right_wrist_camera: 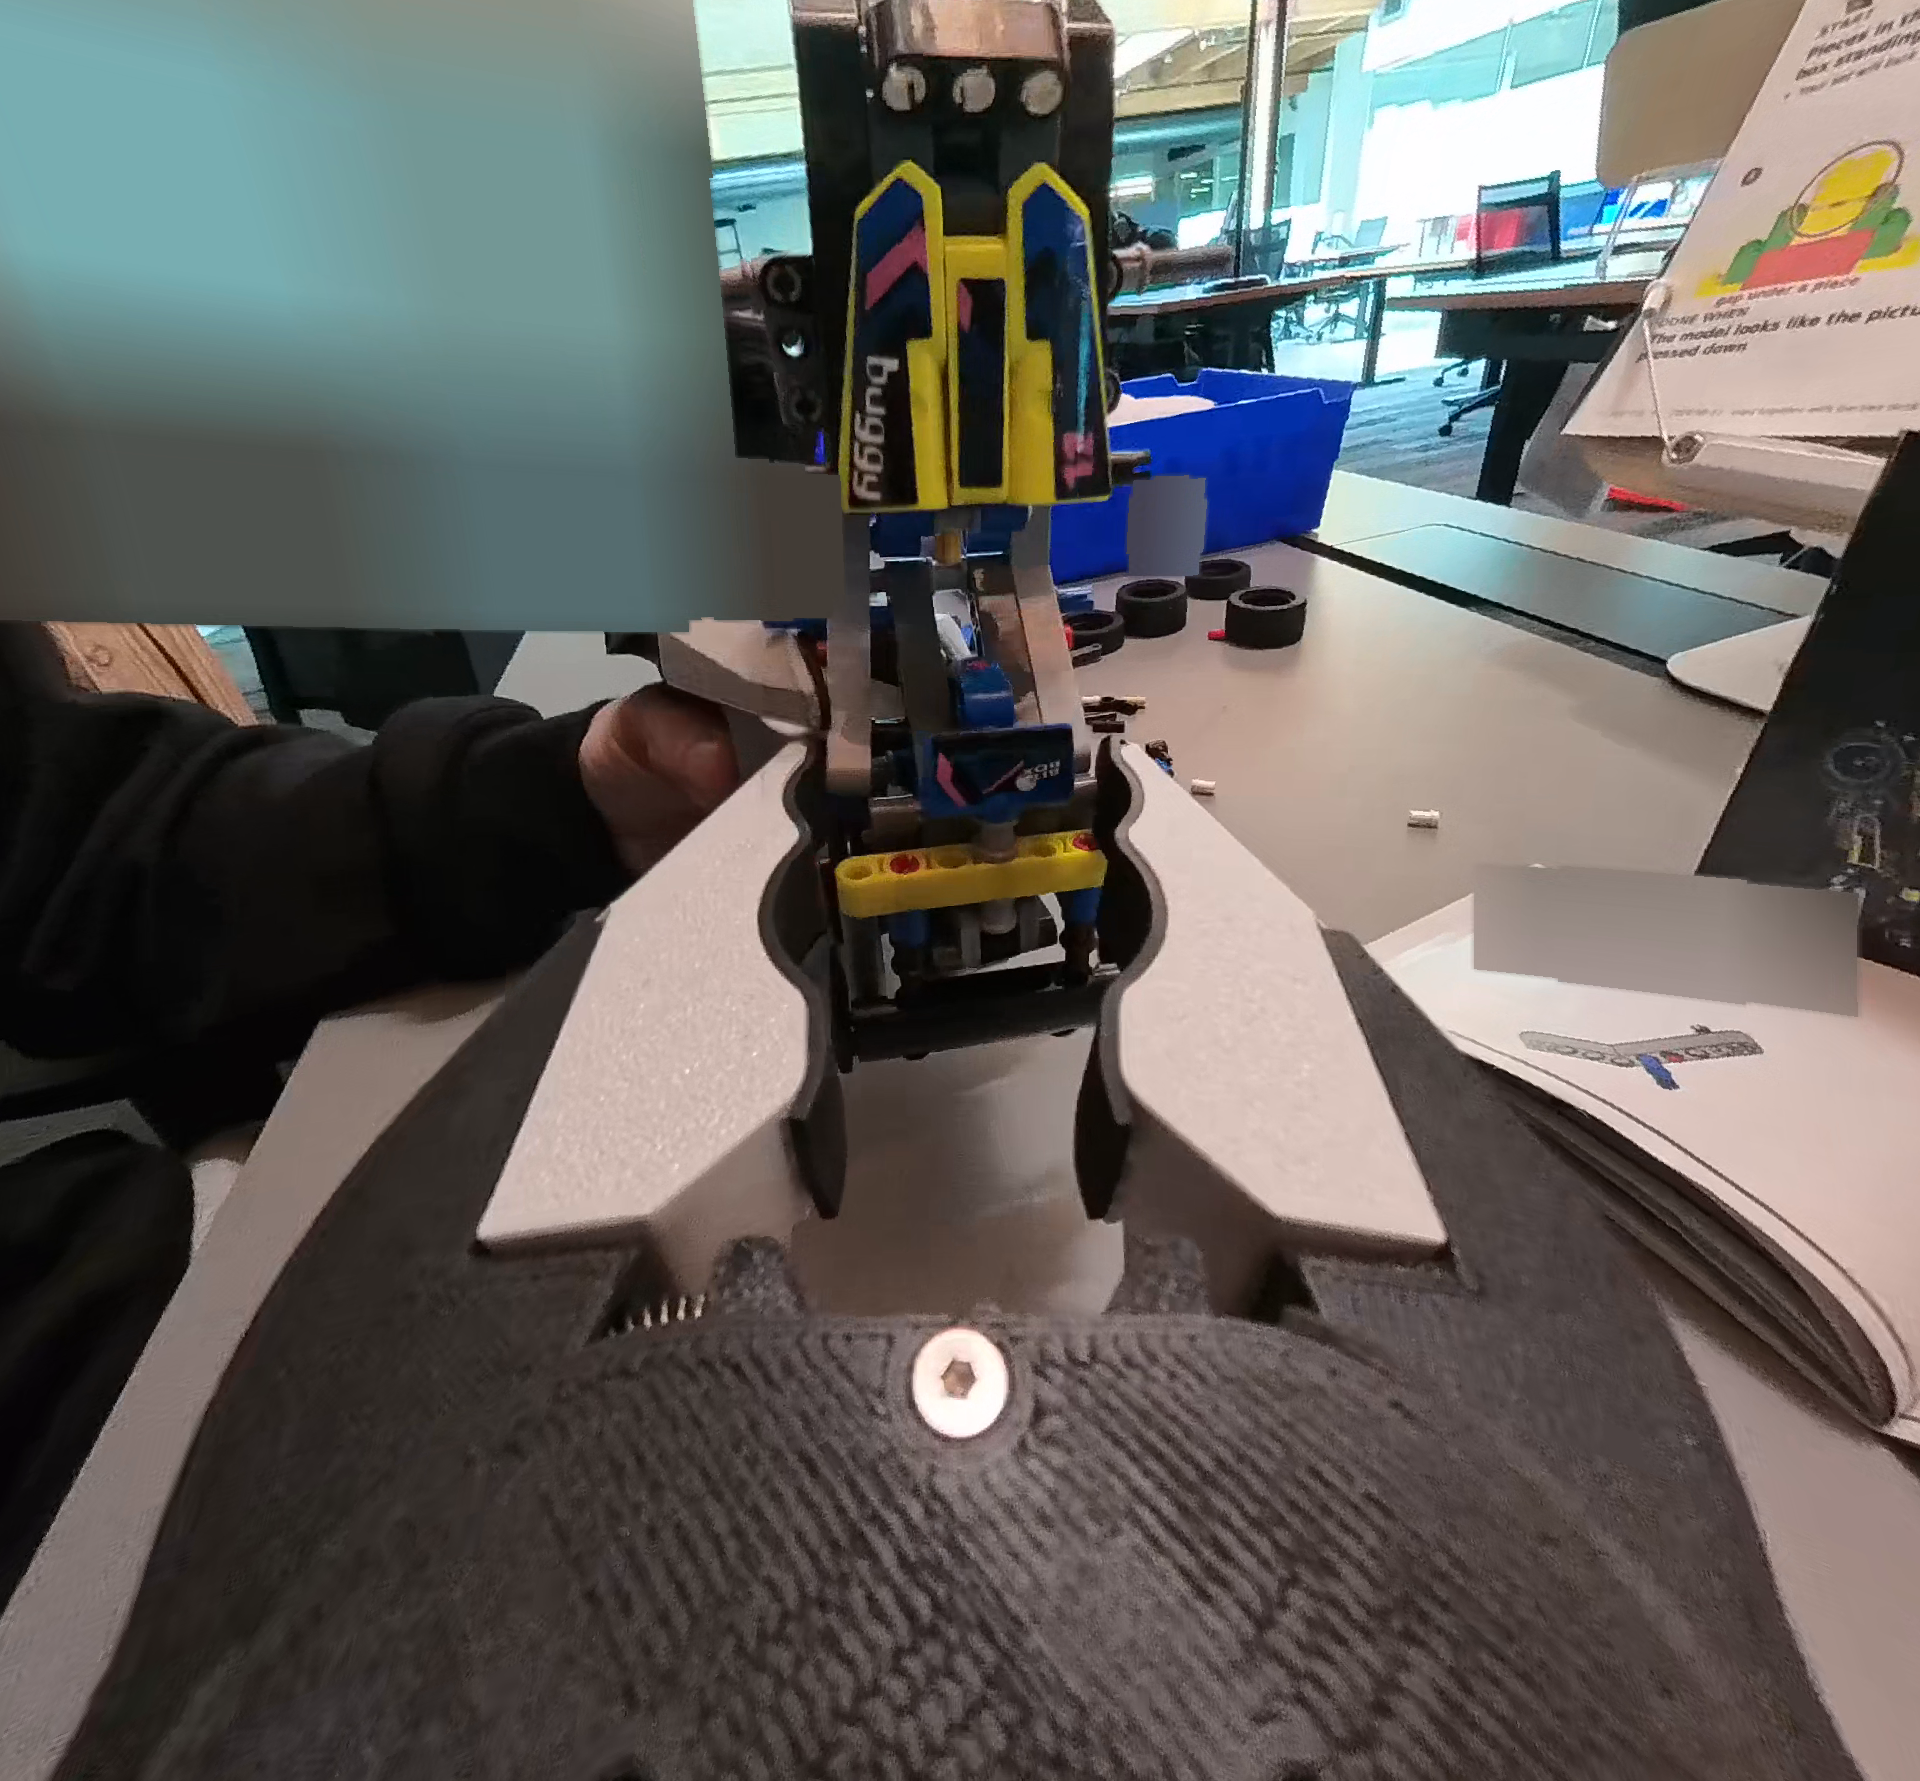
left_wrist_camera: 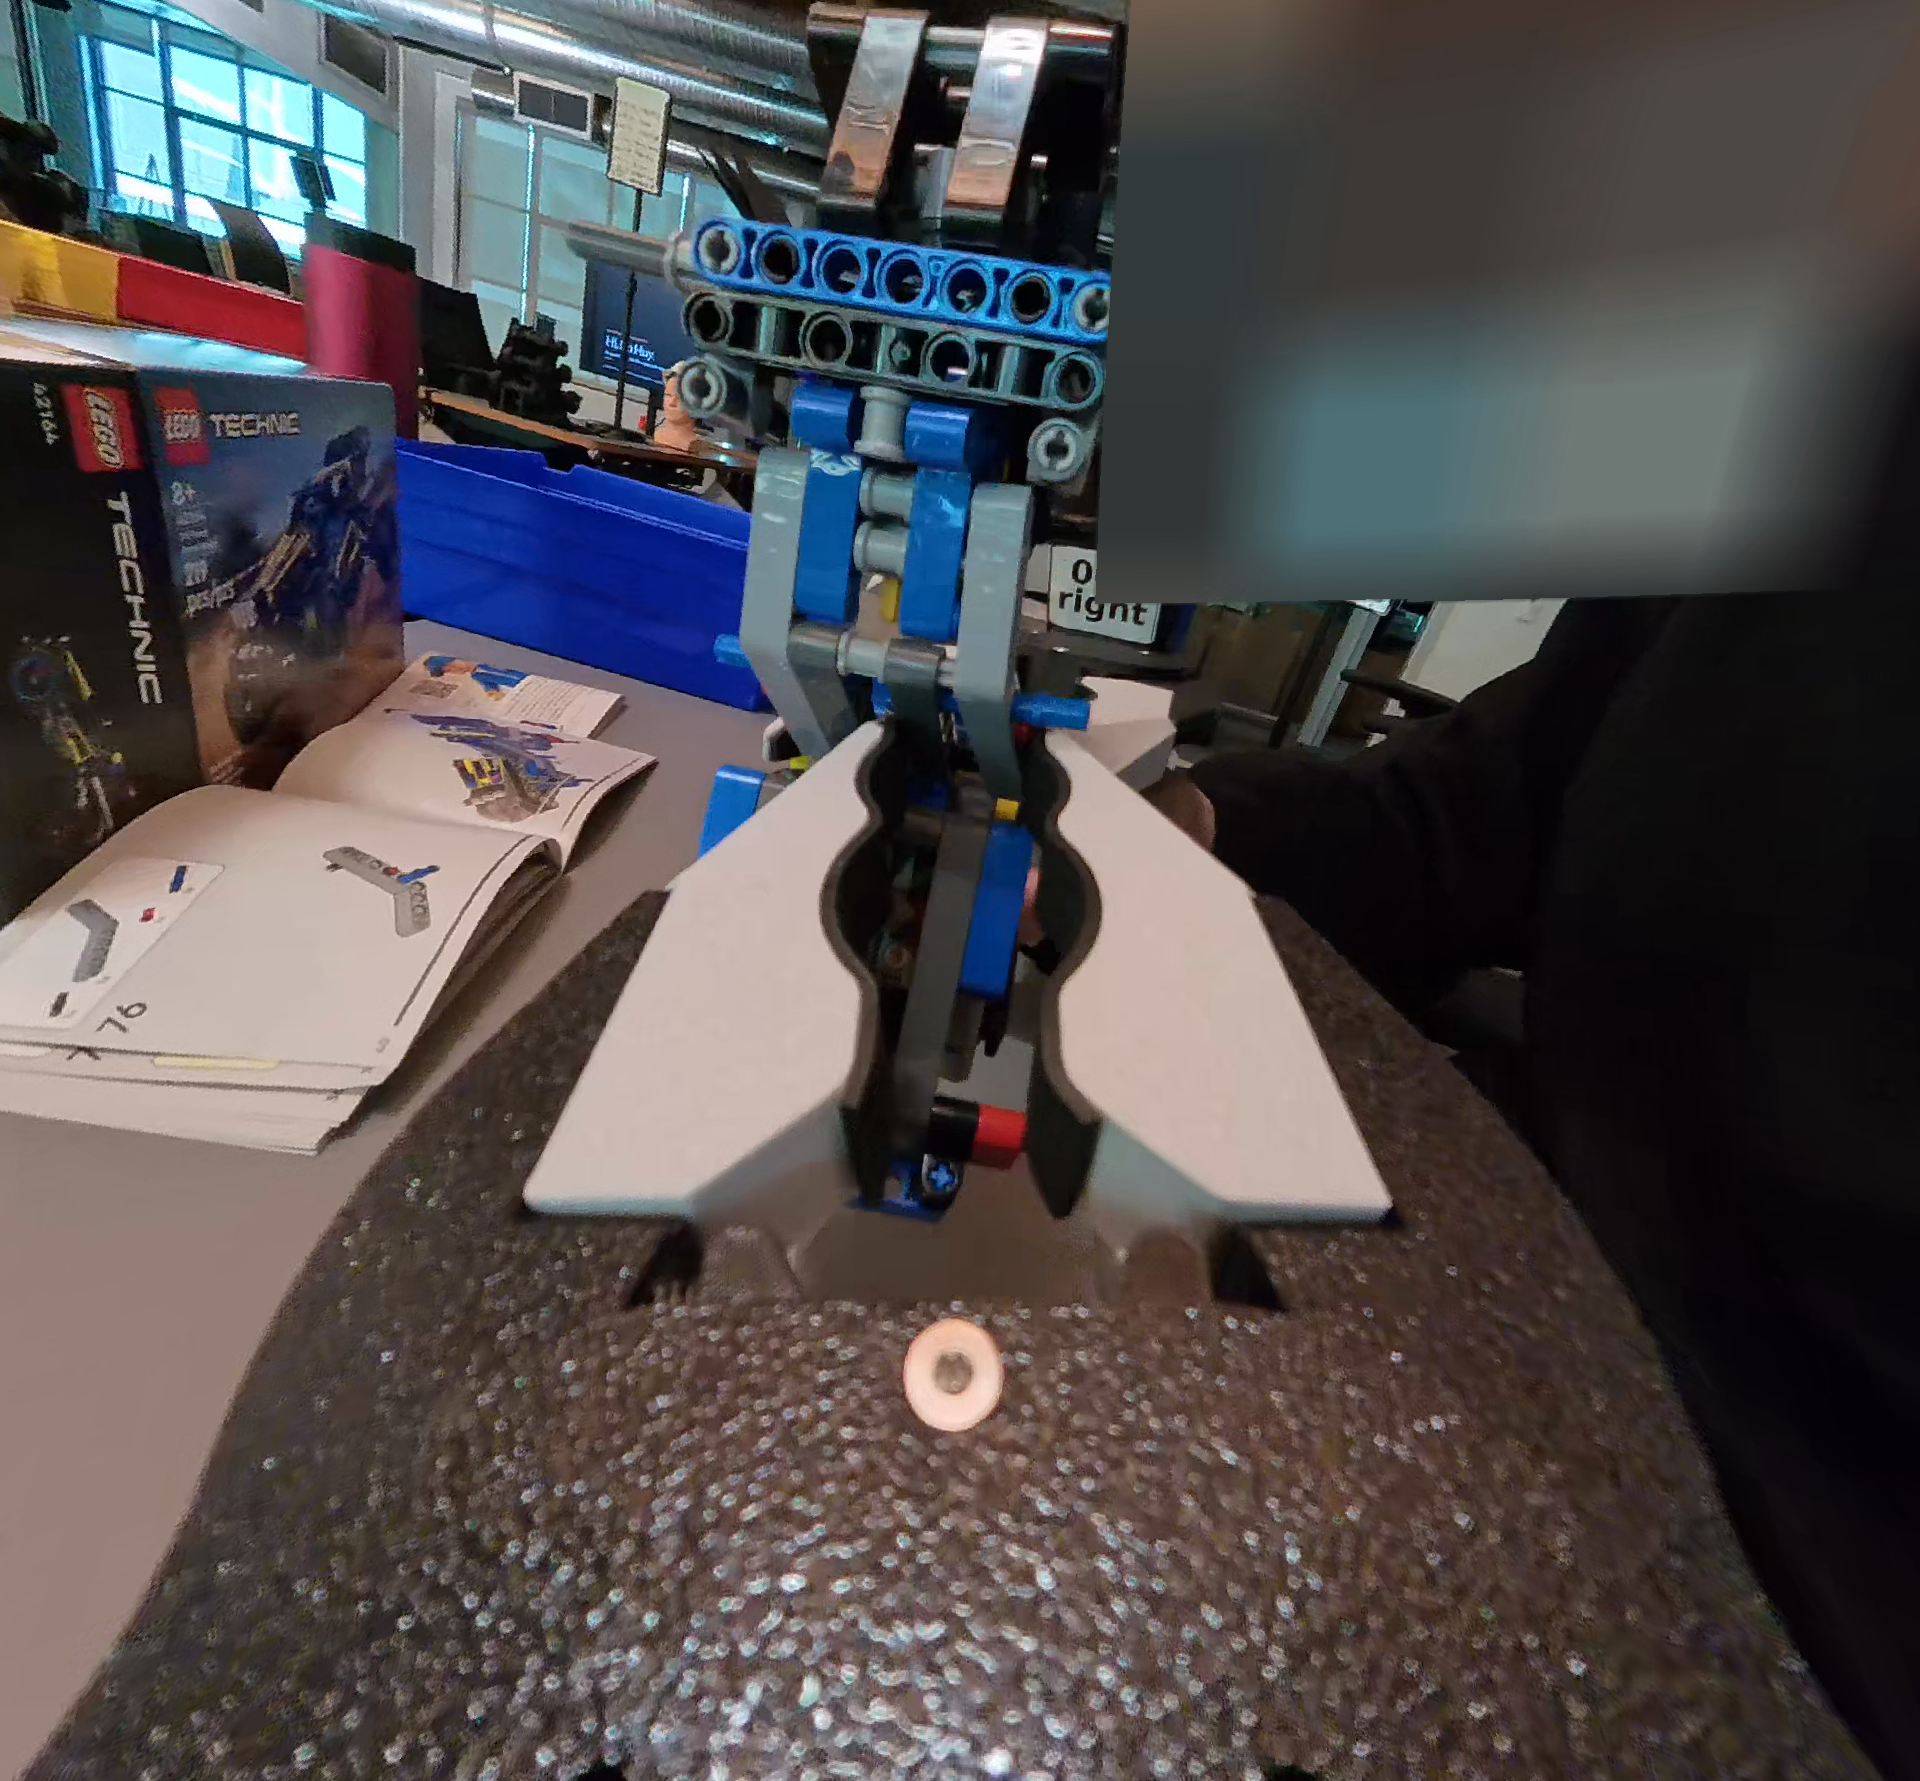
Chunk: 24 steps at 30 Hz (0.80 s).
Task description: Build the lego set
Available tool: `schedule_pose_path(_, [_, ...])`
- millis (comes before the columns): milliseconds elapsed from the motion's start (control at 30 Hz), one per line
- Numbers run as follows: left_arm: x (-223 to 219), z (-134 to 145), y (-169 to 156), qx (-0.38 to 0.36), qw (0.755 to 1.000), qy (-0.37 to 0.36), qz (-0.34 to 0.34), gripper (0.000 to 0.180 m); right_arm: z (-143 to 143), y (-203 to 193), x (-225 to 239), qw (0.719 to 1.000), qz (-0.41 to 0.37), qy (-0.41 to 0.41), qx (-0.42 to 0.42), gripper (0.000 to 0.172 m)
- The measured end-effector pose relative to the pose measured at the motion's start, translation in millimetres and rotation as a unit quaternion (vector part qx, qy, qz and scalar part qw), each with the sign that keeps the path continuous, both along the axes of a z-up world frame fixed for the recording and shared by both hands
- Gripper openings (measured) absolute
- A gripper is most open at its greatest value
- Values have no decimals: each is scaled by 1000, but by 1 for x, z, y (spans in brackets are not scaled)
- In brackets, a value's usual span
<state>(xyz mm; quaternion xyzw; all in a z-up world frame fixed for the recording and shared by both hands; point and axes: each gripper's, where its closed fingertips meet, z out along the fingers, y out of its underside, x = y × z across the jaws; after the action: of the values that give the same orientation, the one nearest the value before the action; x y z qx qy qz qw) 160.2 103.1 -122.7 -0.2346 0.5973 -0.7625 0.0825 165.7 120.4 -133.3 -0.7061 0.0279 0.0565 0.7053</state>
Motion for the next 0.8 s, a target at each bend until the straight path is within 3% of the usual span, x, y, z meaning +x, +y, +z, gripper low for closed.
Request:
schedule_pose_path(467, [4, -4, -2, -9, 999, 33, 14, 19, -7, -1, 3, 998, 19, -46, -43, 48])
schedule_pose_path(667, [6, -7, 3, -11, 999, 42, 14, 20, -9, 4, 3, 999, 34, 7, -39, 49])
schedule_pose_path(800, [7, -8, 0, -1, 999, 36, 16, 20, -7, 3, 5, 1000, 17, -1, -20, 49])
